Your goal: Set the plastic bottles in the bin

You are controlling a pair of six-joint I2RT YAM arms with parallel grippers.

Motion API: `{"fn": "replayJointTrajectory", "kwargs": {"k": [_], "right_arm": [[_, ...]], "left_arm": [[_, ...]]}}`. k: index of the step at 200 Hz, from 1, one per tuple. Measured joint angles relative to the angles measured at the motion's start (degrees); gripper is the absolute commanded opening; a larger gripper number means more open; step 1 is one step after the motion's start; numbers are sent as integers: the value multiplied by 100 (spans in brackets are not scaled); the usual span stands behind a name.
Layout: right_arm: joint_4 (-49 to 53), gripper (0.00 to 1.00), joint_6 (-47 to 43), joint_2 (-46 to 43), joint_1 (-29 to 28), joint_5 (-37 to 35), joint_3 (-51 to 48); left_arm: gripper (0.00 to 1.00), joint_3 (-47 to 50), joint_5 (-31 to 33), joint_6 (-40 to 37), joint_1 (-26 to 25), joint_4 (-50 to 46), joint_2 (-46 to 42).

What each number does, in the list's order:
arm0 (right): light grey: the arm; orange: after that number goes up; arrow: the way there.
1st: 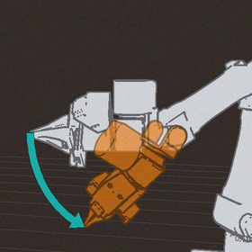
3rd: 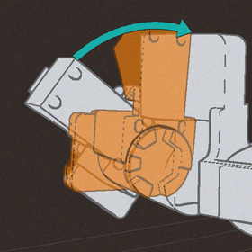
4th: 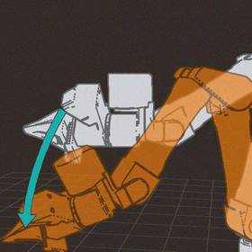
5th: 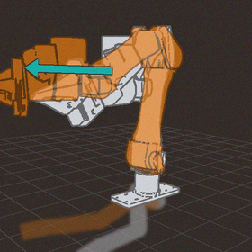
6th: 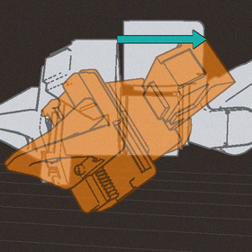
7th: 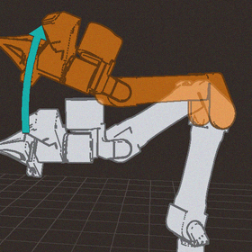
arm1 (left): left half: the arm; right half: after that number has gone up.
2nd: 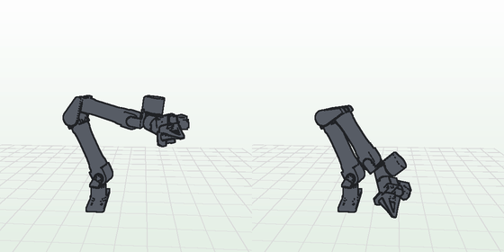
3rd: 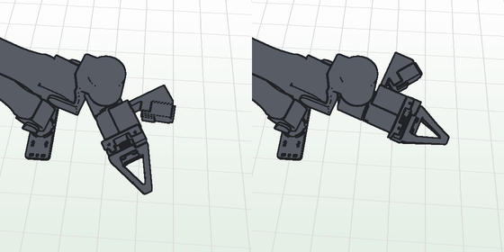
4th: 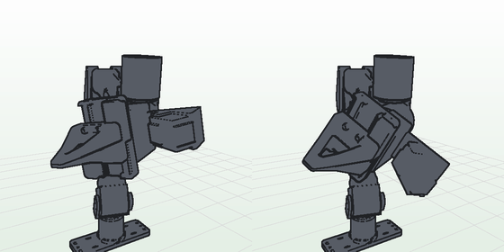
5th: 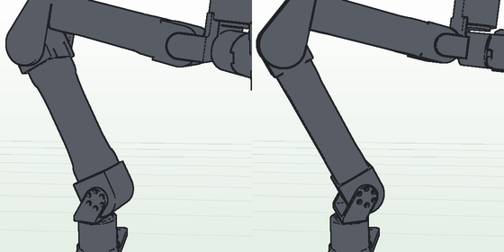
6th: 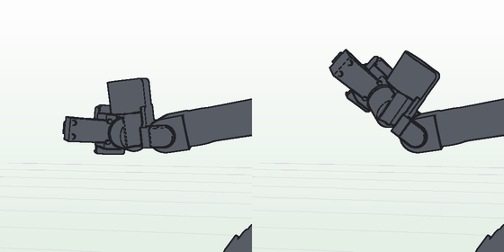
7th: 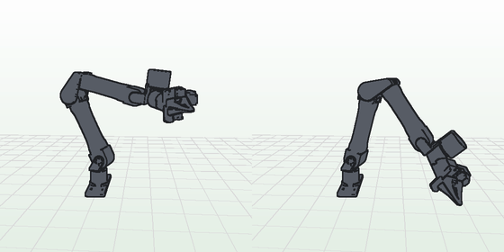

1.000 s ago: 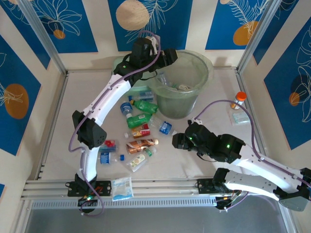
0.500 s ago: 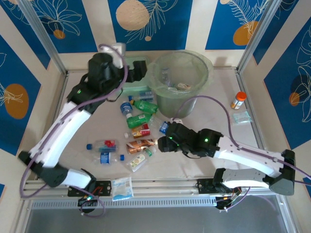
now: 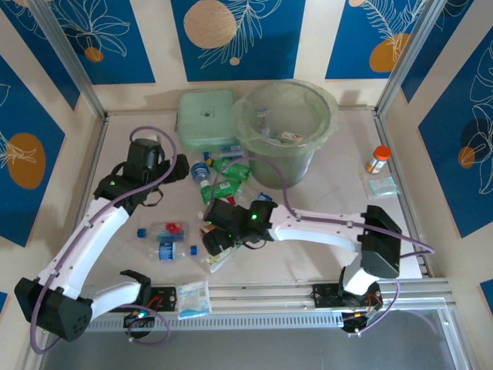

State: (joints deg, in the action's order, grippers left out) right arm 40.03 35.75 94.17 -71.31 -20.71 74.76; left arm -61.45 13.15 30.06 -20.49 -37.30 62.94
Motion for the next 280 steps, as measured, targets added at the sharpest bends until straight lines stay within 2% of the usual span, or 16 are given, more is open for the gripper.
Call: {"fn": "replayJointTrajectory", "kwargs": {"k": [24, 51, 79, 122, 211, 280], "right_arm": [[-31, 88, -505, 610, -149, 282, 516], [-94, 79, -1054, 1329, -319, 664, 1220], [-179, 79, -1513, 2127, -391, 1016, 2041], [-133, 84, -1886, 3003, -393, 1279, 2767], [-37, 84, -1991, 3630, -319, 1349, 3305], [74, 73, -2013, 3991, -308, 1346, 3777]], "left_arm": [[91, 544, -15, 363, 365, -291, 46], [91, 964, -214, 658, 1241, -437, 181], [87, 1064, -424, 850, 1840, -472, 295], [85, 1062, -702, 970, 1888, -442, 326], [81, 1062, -846, 1021, 1899, -369, 402], [80, 1062, -868, 1019, 1899, -280, 452]]}}
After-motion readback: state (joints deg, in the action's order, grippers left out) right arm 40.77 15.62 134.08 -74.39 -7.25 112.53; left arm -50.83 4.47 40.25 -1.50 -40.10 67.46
